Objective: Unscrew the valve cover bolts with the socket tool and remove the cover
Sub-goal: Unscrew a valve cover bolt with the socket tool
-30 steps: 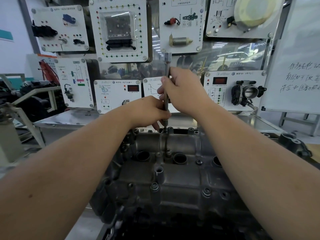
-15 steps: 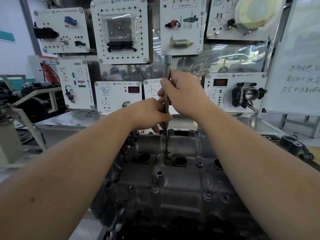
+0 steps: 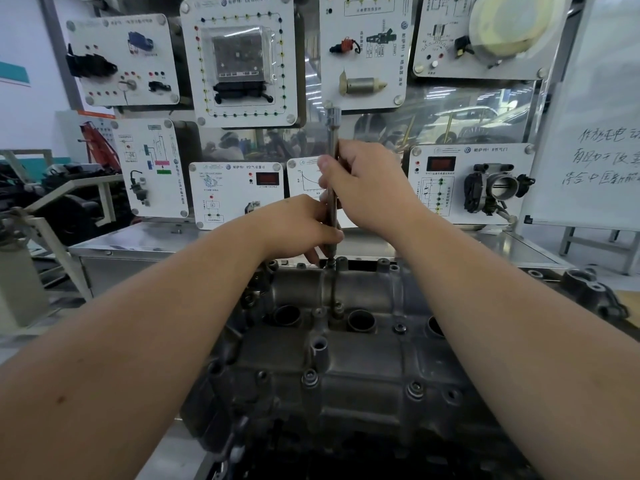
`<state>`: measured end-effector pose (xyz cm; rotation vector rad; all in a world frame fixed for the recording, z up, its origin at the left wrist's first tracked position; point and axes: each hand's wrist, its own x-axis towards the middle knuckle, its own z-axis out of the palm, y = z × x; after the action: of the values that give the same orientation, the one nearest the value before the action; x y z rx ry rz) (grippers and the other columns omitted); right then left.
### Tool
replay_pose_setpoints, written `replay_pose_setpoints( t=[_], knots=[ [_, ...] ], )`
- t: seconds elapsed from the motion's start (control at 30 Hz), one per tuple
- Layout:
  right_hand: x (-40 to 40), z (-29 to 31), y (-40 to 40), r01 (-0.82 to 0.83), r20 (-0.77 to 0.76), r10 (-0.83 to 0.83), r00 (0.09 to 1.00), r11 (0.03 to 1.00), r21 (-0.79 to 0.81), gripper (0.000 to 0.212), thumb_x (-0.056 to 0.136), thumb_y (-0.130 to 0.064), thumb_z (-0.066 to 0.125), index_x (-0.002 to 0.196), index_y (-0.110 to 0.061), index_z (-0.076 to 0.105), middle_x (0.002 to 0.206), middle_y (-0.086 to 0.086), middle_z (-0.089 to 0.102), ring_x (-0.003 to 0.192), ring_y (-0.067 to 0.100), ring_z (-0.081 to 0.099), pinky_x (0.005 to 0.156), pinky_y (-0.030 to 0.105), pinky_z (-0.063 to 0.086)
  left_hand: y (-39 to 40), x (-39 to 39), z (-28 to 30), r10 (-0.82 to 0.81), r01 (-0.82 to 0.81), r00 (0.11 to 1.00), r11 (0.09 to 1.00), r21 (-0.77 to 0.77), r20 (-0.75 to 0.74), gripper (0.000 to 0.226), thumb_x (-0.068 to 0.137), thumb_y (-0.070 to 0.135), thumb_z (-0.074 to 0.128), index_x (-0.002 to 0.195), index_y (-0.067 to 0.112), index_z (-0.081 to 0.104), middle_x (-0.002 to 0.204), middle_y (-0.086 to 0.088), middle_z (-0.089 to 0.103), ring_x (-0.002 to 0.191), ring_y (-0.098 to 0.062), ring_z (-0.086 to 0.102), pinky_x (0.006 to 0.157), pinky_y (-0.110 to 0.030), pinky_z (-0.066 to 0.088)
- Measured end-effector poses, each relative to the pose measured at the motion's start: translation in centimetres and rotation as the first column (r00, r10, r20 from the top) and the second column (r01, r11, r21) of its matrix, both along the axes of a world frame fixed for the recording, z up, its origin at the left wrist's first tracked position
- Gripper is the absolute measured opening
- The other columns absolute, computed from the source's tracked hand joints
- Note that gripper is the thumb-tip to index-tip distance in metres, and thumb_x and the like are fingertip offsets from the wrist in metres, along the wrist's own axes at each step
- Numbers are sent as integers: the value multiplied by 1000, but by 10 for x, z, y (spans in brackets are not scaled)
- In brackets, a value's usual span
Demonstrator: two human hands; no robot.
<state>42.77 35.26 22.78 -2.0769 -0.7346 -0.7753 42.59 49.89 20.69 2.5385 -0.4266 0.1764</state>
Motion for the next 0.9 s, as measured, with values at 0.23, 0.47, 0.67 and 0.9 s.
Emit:
replay_pose_setpoints(
  t=[0.23, 0.47, 0.67, 0.9],
  knots=[
    [0, -3, 1, -43, 35, 42, 998, 999, 18, 16, 102, -30, 54, 112, -19, 60, 86, -4, 71, 78, 14, 70, 77, 38, 58, 0, 0, 0, 13, -14, 1000, 998, 56, 25, 21, 98, 41, 63, 91, 21, 67, 74, 20, 75, 63, 0, 72, 63, -19, 43],
    [2, 0, 0, 49, 70, -51, 996, 998, 24, 26, 100, -29, 62, 84, -8, 63, 64, -5, 62, 55, 4, 58, 59, 21, 47, -1, 2, 0, 4, -4, 1000, 1000, -24, 0, 13, 98, 30, 63, 91, 20, 68, 75, 18, 75, 65, -7, 74, 72, -29, 51],
    [-2, 0, 2, -9, 39, 8, 999, 1000, 15, 22, 100, -24, 53, 112, -9, 63, 85, 5, 74, 79, 20, 73, 77, 44, 59, 1, 1, 0, 0, 0, 1000, 1000, 20, 18, 16, 98, 35, 63, 90, 22, 67, 76, 17, 76, 62, -4, 73, 65, -25, 48],
    [1, 0, 0, 53, 78, -57, 995, 997, 53, 19, 98, -32, 62, 94, -16, 69, 66, -8, 61, 60, 3, 57, 61, 27, 48, -1, -2, 1, 13, -13, 1000, 1000, 25, 26, 15, 97, 36, 64, 89, 24, 68, 77, 20, 75, 63, -3, 72, 65, -26, 44]
  ],
)
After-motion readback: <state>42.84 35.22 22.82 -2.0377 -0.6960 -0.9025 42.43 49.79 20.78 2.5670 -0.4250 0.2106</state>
